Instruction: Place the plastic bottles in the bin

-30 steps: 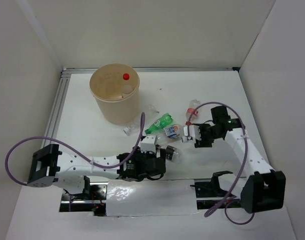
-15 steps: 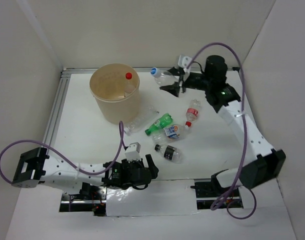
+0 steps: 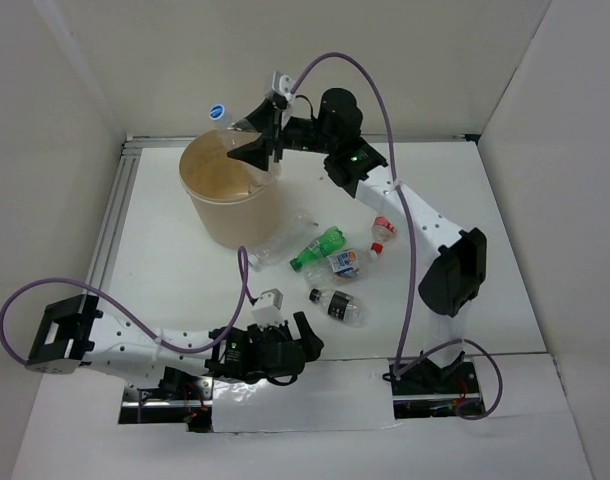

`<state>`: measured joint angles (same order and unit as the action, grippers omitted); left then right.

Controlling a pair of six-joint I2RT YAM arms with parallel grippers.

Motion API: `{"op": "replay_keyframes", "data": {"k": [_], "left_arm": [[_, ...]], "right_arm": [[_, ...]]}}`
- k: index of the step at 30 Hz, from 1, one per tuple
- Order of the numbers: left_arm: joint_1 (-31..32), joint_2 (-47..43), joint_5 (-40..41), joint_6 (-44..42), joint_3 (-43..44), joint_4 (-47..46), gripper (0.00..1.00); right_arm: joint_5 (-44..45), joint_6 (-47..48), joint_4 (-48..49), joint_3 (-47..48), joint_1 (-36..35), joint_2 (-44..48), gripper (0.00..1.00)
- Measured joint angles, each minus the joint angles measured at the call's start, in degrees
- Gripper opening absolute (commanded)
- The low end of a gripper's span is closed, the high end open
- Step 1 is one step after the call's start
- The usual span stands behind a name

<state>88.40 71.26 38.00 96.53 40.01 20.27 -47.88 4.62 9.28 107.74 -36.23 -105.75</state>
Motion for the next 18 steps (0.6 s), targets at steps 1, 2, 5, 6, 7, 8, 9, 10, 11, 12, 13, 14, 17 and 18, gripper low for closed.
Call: {"op": "replay_keyframes", "data": {"k": [1, 2, 5, 6, 7, 8, 9, 10, 11, 12, 13, 14, 17, 18], "left_arm": [[0.0, 0.0, 0.09, 0.24, 0.0, -0.37, 1.0], [0.02, 0.0, 0.11, 0.63, 0.0, -0.85, 1.0], [0.04, 0.31, 0.68, 1.31, 0.0, -2.75, 1.0], [0.04, 0.5, 0.85, 1.4, 0.0, -3.19, 1.0], [0.04, 0.72, 1.05, 1.44, 0.0, -3.61, 1.0], [0.04, 1.05, 1.27, 1.62, 0.04, -3.93, 1.0], [0.04, 1.44, 1.6, 1.97, 0.13, -4.15, 1.0], [0.04, 1.84, 1.88, 2.64, 0.17, -4.5, 1.0], [0.04, 2.23, 2.23, 3.04, 0.17, -4.9, 1.0], [0.04, 2.6, 2.58, 3.56, 0.22, -5.2, 1.0], [0.04, 3.06, 2.97, 4.39, 0.31, -5.49, 1.0], [0.04, 3.67, 3.52, 5.27, 0.55, -5.53, 1.0], [0.04, 5.7, 5.03, 8.33, 2.19, -5.27, 1.0], [0.04, 6.86, 5.68, 9.51, 3.5, -4.98, 1.0]], "right_arm": [[0.09, -0.74, 0.94, 0.72, -0.17, -1.33, 0.48], [0.11, -1.68, 1.66, 1.46, -0.17, -2.75, 0.52], [0.57, -4.22, 3.8, 4.61, -0.15, -8.37, 0.79], [0.81, -5.01, 4.02, 5.7, -0.15, -10.29, 0.87], [1.03, -5.42, 4.11, 6.82, -0.15, -12.07, 0.94], [1.33, -5.68, 4.11, 8.07, -0.13, -13.86, 1.0], [1.84, -5.92, 4.0, 8.81, -0.13, -15.32, 1.0], [2.19, -6.16, 3.93, 9.07, -0.09, -16.33, 1.0], [2.45, -6.34, 3.54, 9.27, 0.24, -16.92, 1.0], [2.78, -6.49, 2.95, 9.38, 0.28, -17.2, 1.0], [3.21, -6.62, 2.34, 9.42, 0.42, -17.22, 1.0], [3.37, -6.71, 1.7, 9.79, 0.72, -17.2, 1.0], [4.15, -6.71, -1.01, 10.97, 2.8, -15.85, 0.99], [4.22, -6.73, -2.97, 10.99, 4.28, -14.53, 0.94]]}}
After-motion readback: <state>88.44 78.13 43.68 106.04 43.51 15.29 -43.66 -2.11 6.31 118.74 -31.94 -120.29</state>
